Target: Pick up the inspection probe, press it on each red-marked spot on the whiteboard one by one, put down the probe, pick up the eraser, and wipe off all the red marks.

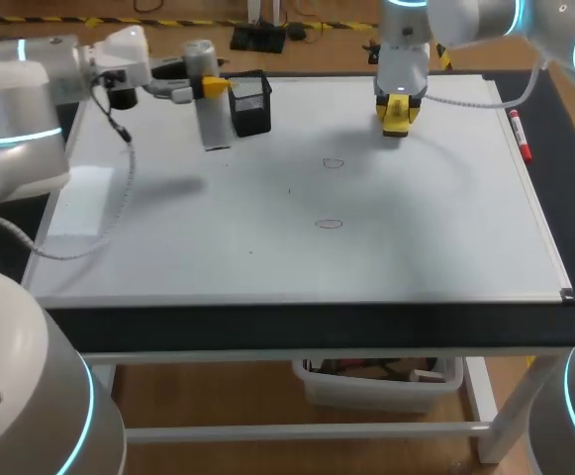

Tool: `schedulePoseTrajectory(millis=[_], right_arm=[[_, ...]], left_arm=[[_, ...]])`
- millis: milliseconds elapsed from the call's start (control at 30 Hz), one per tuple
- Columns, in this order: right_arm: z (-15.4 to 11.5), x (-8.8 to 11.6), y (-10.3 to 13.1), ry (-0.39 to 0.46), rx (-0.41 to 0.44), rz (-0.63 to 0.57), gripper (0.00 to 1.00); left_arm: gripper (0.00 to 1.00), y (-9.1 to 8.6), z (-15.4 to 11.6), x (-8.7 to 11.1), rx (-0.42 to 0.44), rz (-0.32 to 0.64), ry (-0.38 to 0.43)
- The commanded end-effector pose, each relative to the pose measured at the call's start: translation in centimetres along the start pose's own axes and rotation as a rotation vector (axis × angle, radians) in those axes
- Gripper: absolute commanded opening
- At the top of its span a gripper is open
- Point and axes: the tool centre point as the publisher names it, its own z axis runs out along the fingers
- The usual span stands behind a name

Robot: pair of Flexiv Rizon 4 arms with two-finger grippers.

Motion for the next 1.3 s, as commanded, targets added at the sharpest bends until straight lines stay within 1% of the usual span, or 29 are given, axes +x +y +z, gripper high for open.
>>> schedulePoseTrajectory(millis=[33,267,333,567,767,1033,1200,1300], right_arm=[[-0.2,0.1,-0.1,0.004,0.0,-0.002,0.0],[-0.2,0.1,-0.1,0.004,0.0,-0.002,0.0],[-0.2,0.1,-0.1,0.004,0.0,-0.002,0.0],[-0.2,0.1,-0.1,0.004,0.0,-0.002,0.0],[-0.2,0.1,-0.1,0.004,0.0,-0.002,0.0],[-0.2,0.1,-0.1,0.004,0.0,-0.002,0.0],[-0.2,0.1,-0.1,0.004,0.0,-0.002,0.0],[-0.2,0.1,-0.1,0.004,0.0,-0.002,0.0]], left_arm=[[0.0,0.6,3.4,-0.9,0.002,0.0,0.09],[0.0,0.6,7.0,0.1,0.019,-0.007,0.164],[0.0,0.6,8.0,0.5,0.001,-0.005,0.181],[0.0,1.5,11.5,1.4,-0.02,-0.029,0.241],[0.0,2.1,14.3,1.7,-0.037,-0.045,0.289],[0.0,2.5,16.3,2.2,-0.032,-0.056,0.326],[0.0,3.2,17.2,2.2,-0.04,-0.06,0.346],[0.0,3.9,17.7,1.7,-0.04,-0.063,0.35]])
